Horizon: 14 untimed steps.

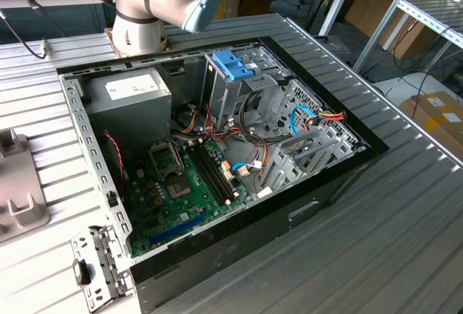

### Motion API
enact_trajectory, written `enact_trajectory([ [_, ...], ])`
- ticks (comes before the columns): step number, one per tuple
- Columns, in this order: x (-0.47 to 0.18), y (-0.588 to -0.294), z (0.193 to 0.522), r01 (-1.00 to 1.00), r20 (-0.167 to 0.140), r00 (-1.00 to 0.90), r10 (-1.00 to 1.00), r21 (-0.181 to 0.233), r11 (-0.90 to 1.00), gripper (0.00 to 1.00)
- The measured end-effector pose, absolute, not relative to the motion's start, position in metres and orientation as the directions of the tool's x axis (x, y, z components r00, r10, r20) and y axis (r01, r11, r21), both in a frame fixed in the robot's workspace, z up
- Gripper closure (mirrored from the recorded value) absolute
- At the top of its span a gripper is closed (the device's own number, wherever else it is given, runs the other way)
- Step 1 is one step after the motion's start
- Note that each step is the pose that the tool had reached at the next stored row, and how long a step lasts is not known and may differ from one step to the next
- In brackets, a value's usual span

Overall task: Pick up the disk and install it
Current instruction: 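Reach for the disk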

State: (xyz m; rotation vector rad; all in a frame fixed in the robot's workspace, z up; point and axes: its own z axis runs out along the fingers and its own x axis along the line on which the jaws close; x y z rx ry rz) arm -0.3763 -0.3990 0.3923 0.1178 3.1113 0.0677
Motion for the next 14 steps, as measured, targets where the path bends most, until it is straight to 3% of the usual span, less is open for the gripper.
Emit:
enact_trajectory([
  [14,-0.389,-0.399,0.392,0.075,-0.026,-0.997,0.076,0.044,0.996,0.9],
])
